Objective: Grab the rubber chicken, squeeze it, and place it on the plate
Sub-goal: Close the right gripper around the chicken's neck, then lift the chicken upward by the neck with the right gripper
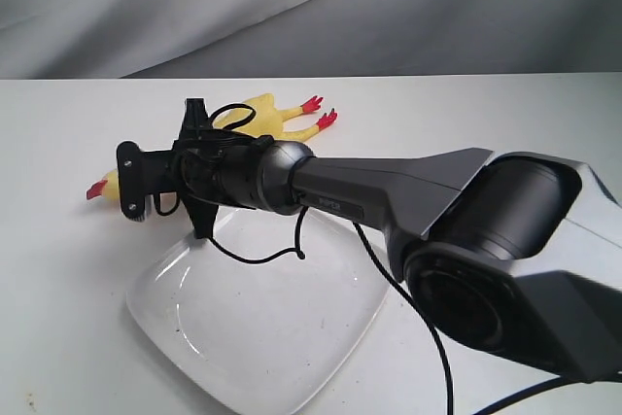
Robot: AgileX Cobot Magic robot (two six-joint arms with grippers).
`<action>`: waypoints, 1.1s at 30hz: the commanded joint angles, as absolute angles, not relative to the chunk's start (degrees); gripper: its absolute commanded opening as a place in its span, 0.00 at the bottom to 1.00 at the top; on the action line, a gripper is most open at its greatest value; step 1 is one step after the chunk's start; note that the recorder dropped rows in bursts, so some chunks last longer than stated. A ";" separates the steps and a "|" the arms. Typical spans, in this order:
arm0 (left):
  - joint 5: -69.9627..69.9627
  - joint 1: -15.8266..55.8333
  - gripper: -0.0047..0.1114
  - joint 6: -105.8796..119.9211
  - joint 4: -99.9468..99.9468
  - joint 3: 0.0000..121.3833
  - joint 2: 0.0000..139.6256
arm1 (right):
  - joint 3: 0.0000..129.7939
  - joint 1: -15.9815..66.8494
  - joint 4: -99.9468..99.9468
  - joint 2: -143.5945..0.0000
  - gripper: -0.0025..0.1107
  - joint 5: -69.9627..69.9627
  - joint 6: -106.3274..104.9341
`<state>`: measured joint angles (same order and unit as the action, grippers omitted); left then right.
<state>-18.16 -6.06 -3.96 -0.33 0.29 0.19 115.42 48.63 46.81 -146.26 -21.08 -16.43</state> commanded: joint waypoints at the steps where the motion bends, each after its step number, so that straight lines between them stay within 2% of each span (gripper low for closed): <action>1: -17.39 -6.34 0.04 -4.07 -0.76 0.00 0.00 | 115.45 49.28 47.56 -146.19 0.08 -21.14 -16.22; 3: -17.39 -6.34 0.04 -4.07 -0.76 0.00 0.00 | 115.45 49.28 47.56 -146.19 0.18 -19.52 -16.22; 6: -17.39 -6.34 0.04 -4.07 -0.76 0.00 0.00 | 115.45 49.28 47.16 -146.19 0.42 -18.04 -16.11; 8: -17.39 -6.34 0.04 -4.07 -0.76 0.00 0.00 | 115.45 49.39 47.16 -146.19 0.52 -17.45 -16.11; 16: -17.39 -6.34 0.04 -4.07 -0.76 0.00 0.00 | 115.45 48.60 48.68 -146.41 0.48 -12.12 -15.99; 33: -17.39 -6.34 0.04 -4.07 -0.76 0.00 0.00 | 116.27 47.27 48.40 -147.63 0.48 -12.25 -14.05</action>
<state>-18.16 -6.06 -3.96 -0.33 0.29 0.19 115.42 47.42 48.25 -146.47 -12.82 -14.37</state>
